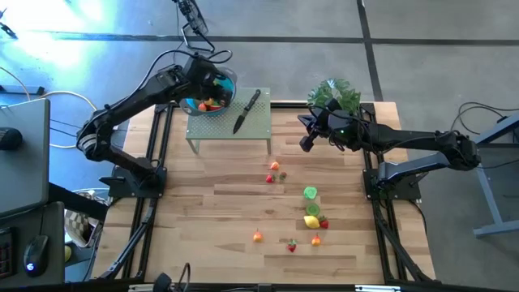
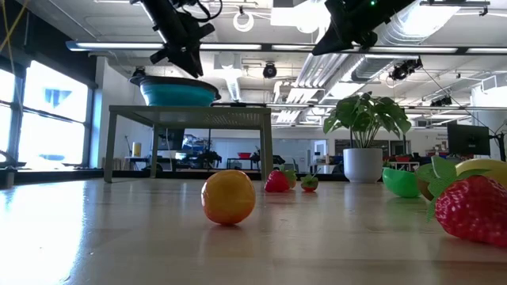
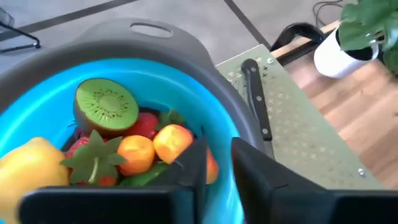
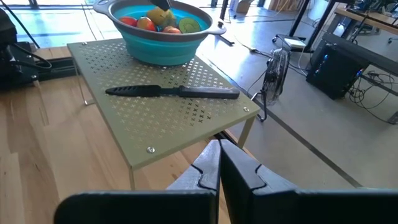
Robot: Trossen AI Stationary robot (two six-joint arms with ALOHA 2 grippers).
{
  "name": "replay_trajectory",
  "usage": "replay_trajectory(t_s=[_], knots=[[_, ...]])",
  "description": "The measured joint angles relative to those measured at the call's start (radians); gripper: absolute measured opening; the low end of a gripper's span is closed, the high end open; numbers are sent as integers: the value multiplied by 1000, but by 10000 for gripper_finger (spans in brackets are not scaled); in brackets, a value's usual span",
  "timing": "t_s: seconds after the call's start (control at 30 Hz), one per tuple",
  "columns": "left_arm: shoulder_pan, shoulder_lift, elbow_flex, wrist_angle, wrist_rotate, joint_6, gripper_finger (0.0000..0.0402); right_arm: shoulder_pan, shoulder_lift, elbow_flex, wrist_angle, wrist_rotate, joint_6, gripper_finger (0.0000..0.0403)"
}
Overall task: Pick & Place Fruit
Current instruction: Put the half green pear into the strainer bowl on the shelf
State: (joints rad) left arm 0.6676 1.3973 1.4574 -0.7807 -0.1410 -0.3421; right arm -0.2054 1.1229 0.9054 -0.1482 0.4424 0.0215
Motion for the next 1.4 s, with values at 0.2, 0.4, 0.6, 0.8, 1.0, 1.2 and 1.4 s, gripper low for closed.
replay_trajectory(t_s=[0.2,0.4,0.6,0.8,1.0,1.2,1.4], knots=[[-41,-6,0,-21,0,34,5,0,0,0,-1,-7,-28,2],[-54,-22,-2,-69,1,46,2,0,0,0,-4,-11,-34,2],[-81,-87,-105,5,25,45,1,0,0,0,-30,-70,-33,2],[-172,-210,-243,116,26,39,0,1,0,0,-56,-90,33,2],[-259,-305,-311,192,-1,19,0,3,0,1,-118,-170,162,2],[-360,-348,-325,231,-8,19,0,11,0,1,-259,-287,271,2],[-465,-352,-325,232,-20,-30,0,87,0,1,-321,-382,294,2]])
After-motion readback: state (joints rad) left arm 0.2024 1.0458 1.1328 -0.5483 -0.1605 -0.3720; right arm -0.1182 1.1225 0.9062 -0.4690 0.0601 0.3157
